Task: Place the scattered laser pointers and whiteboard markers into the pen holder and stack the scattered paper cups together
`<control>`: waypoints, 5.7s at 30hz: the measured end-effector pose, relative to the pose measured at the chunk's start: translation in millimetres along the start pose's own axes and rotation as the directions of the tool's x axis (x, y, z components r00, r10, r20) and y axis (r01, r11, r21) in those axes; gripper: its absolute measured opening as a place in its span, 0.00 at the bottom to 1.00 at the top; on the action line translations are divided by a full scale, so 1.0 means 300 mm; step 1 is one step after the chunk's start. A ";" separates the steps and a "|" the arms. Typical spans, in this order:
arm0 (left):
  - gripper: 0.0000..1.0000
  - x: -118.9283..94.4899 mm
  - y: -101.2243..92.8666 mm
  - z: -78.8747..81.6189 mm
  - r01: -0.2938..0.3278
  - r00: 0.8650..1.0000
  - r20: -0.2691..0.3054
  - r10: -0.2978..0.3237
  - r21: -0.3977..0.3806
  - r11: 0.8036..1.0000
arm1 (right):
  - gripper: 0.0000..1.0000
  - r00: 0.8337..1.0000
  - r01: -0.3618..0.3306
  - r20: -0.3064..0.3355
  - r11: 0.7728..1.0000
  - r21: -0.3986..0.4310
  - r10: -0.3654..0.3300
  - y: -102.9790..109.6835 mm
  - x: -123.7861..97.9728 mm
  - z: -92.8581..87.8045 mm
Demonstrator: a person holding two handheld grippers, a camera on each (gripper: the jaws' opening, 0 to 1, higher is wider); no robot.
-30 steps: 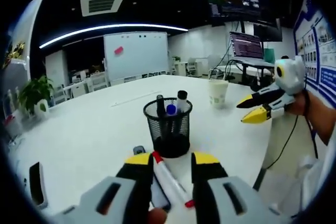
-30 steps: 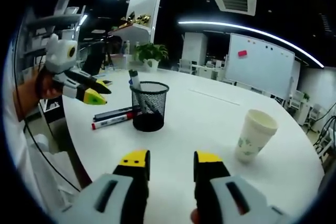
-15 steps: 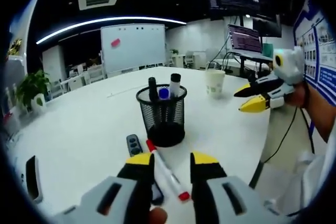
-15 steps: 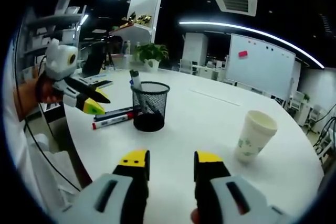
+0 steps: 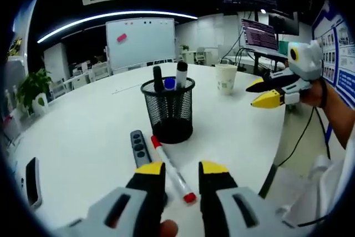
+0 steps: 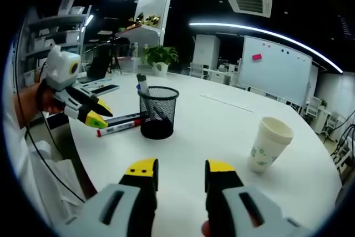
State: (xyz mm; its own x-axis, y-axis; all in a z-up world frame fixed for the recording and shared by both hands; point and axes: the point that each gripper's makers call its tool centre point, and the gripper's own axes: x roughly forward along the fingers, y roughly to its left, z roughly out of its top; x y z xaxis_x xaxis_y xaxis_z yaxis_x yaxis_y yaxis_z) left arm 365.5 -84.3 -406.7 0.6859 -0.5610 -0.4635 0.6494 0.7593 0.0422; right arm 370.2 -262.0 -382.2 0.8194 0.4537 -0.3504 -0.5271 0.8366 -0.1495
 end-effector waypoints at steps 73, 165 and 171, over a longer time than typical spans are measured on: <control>0.17 0.004 -0.009 -0.112 -0.058 0.998 -0.023 0.058 0.000 0.998 | 0.31 1.000 0.016 -0.008 1.000 0.026 -0.016 -0.020 -0.020 -0.016; 0.10 -0.119 0.112 0.109 -0.146 0.968 0.221 0.116 0.126 0.981 | 0.31 0.999 0.022 -0.043 0.999 0.028 -0.021 -0.024 -0.007 -0.062; 0.10 -0.129 0.103 0.128 -0.145 0.966 0.231 0.113 0.128 0.981 | 0.31 0.999 0.021 -0.046 0.999 0.027 -0.019 -0.025 -0.005 -0.065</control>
State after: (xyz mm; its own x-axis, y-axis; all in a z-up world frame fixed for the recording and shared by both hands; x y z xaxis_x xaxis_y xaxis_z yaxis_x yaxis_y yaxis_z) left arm 371.6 -51.9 -353.4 0.8121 -0.5324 -0.2389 0.5794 0.7842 0.2219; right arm 368.7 -275.0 -398.7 0.8184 0.4228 -0.3892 -0.5037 0.8539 -0.1313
